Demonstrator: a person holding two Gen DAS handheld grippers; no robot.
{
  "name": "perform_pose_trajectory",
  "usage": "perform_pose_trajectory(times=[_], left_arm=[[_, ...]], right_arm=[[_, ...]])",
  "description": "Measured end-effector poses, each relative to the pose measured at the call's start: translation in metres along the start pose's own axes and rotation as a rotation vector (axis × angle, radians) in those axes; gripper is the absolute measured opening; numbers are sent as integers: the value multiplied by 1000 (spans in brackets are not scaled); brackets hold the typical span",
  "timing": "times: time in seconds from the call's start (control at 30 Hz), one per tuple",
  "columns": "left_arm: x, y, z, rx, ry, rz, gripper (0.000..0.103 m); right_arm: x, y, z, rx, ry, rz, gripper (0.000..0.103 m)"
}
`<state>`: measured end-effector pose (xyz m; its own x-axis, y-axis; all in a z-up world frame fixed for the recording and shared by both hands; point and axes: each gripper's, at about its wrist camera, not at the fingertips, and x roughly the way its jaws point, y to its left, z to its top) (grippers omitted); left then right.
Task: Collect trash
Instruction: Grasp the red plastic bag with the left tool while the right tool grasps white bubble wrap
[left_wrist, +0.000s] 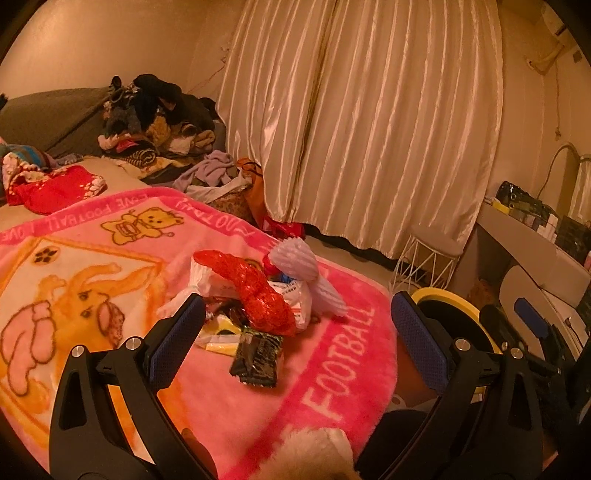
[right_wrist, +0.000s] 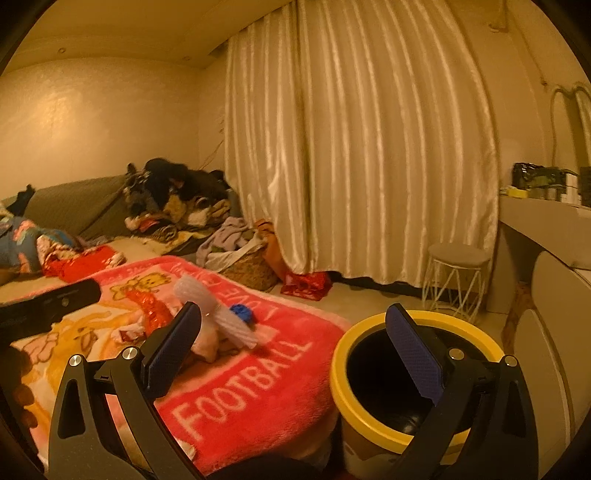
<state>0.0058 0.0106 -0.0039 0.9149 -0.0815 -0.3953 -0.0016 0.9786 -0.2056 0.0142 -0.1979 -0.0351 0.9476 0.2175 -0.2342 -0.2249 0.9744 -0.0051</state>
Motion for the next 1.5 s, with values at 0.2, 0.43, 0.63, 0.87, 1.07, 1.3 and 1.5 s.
perform_pose_trajectory(times=[0.2,0.43,0.63,0.87,1.07,1.3,1.5], left_arm=[[5,18,9,-30,-18,2,93],[14,49,23,-82,-26,45,93],[24,77,38,-121,-24,114,93],[45,102,53,-157,9,101,93],[78,110,58,-178,93,85,92],[119,119,54,-240,200,18,92],[146,123,42,-310,296,-34,88]], right_arm=[[21,20,7,-52,56,102,97],[55,50,19,-105,114,219,97],[87,70,31,-139,150,288,97],[130,84,39,-187,217,317,97],[167,91,35,-232,276,292,97],[202,99,27,-311,322,301,94],[220,109,20,-331,380,372,51]])
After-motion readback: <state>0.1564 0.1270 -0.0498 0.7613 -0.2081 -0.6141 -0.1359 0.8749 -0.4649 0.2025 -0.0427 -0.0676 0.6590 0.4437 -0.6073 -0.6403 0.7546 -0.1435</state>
